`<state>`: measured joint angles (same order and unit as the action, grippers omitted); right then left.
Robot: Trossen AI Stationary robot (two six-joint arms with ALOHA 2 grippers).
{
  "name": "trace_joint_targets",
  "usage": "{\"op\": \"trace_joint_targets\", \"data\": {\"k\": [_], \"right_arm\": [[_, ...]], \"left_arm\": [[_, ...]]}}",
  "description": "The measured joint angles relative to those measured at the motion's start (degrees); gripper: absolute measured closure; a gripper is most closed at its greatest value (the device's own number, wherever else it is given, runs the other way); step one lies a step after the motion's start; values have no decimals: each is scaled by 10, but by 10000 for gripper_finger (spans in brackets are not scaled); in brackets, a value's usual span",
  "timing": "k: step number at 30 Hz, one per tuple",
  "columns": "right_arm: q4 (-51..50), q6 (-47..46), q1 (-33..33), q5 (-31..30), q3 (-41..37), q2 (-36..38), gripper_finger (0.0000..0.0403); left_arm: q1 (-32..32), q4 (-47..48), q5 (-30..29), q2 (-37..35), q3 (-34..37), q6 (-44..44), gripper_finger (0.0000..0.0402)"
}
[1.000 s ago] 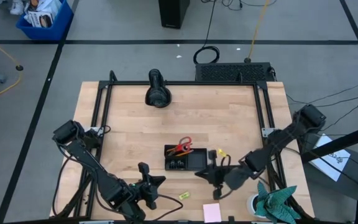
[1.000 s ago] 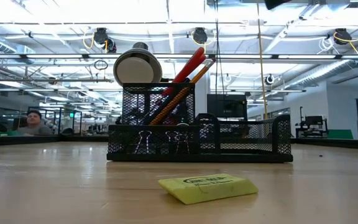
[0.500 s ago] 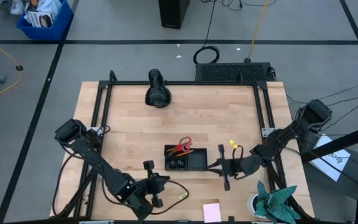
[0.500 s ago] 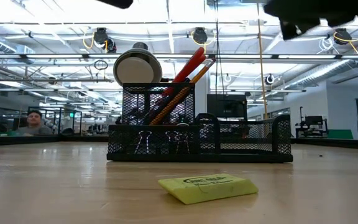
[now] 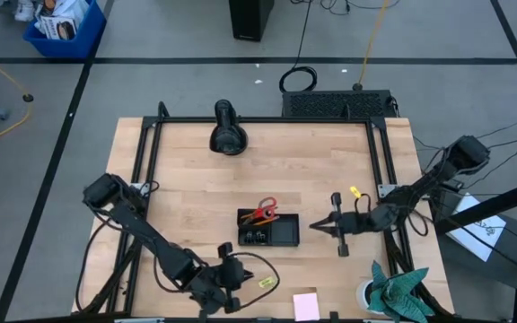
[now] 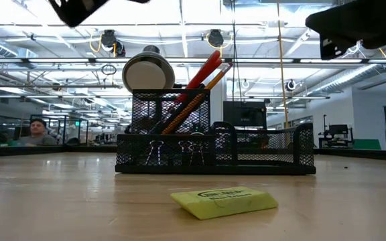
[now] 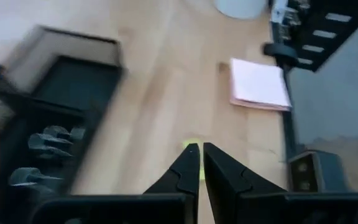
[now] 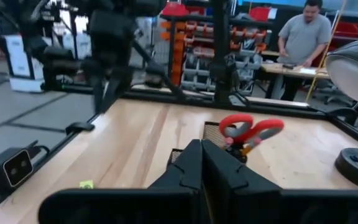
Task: Pick and place office supplies into organizer
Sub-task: Put the yellow eraser into the desk organizer
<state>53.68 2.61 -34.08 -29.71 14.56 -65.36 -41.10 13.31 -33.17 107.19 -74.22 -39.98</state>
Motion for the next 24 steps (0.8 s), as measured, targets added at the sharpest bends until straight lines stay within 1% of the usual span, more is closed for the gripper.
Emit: {"op": "trace_joint_targets", "data": {"k": [2, 5, 10, 12, 14, 16, 18, 22, 24], "right_arm": [[18, -2, 6, 9, -17, 11, 403], [28, -6, 17, 31, -29, 20, 403], [34, -15, 25, 45, -31, 22, 403], [36, -17, 26, 45, -31, 22, 403], [37, -19, 25, 45, -31, 22, 403], [40, -19, 26, 45, -31, 22, 403], [39, -19, 26, 45, -31, 22, 403], [39, -24, 25, 45, -31, 22, 403], [39, -24, 25, 45, -31, 22, 403]], "left_arm": [[4, -2, 23, 22, -14, -12, 376], [13, 6, 37, 63, -37, -7, 376], [31, 63, 61, 115, -91, -7, 376], [38, 79, 72, 130, -109, 9, 375], [42, 73, 82, 148, -126, 37, 368], [42, 77, 82, 161, -135, 61, 350], [42, 74, 84, 171, -141, 70, 323], [47, 78, 113, 184, -141, 64, 251], [49, 87, 114, 185, -140, 55, 214]]}}
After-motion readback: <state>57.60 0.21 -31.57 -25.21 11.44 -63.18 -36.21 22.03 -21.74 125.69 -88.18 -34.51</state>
